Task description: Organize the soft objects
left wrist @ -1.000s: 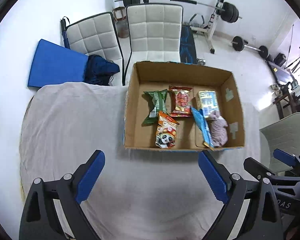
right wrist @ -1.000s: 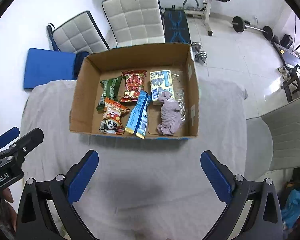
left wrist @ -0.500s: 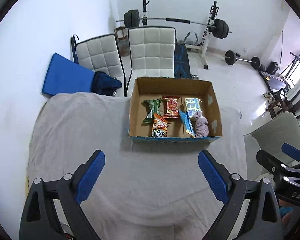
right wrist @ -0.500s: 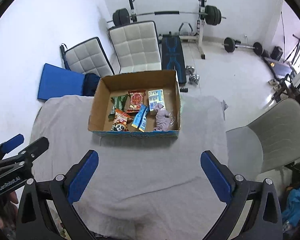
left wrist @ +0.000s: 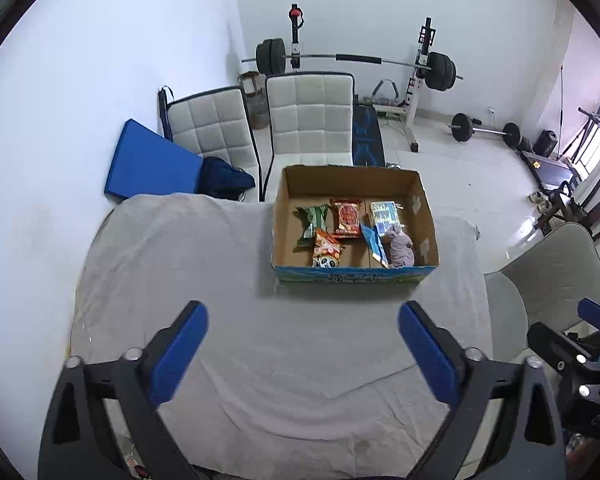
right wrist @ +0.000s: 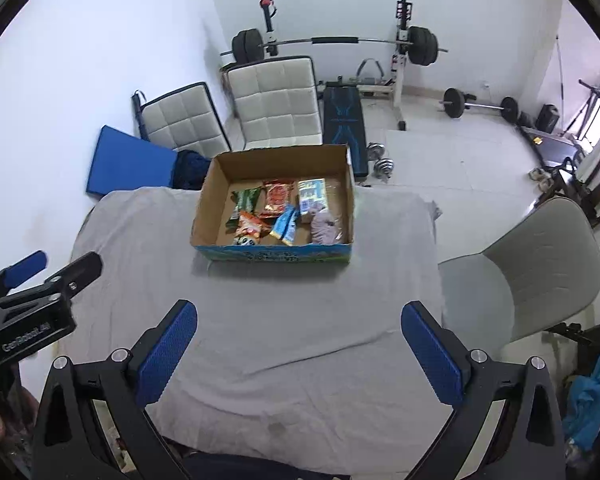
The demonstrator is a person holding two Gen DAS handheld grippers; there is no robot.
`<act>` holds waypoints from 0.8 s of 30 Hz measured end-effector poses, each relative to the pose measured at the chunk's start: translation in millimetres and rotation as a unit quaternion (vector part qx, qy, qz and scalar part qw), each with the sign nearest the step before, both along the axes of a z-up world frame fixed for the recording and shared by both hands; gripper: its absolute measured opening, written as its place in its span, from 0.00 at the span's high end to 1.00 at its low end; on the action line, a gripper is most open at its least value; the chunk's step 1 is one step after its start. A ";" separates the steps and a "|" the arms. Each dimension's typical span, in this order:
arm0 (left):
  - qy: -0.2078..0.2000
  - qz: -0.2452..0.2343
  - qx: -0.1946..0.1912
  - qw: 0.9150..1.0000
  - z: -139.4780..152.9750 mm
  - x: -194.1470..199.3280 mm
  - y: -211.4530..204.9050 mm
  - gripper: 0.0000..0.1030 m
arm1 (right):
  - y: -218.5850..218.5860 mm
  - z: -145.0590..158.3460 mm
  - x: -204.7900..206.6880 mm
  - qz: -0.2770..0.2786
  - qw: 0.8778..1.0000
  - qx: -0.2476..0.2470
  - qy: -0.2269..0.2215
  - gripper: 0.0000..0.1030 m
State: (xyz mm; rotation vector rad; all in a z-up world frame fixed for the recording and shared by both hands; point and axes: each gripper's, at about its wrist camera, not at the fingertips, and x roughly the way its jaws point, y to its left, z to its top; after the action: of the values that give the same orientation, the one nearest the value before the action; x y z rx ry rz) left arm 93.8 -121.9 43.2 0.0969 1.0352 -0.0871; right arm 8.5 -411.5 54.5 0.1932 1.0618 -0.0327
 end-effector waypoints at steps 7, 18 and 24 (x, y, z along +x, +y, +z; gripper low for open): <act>-0.016 0.006 -0.015 1.000 8.9 -7.1 8.6 0.00 | 0.6 15.6 -7.7 -0.010 1.000 -0.014 -0.021 0.00; -0.042 0.009 -0.020 0.999 20.0 -8.9 9.4 0.00 | -0.1 26.0 3.1 -0.025 0.998 -0.030 -0.047 0.00; -0.048 0.007 -0.019 0.999 22.9 -10.0 9.6 0.00 | 4.3 34.0 5.9 -0.022 0.997 -0.034 -0.061 0.00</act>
State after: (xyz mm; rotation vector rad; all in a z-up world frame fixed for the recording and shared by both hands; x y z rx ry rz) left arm 83.8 -112.2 66.1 0.0584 0.9381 -0.0877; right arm 14.4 -407.2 88.6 0.1561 0.9324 -0.0958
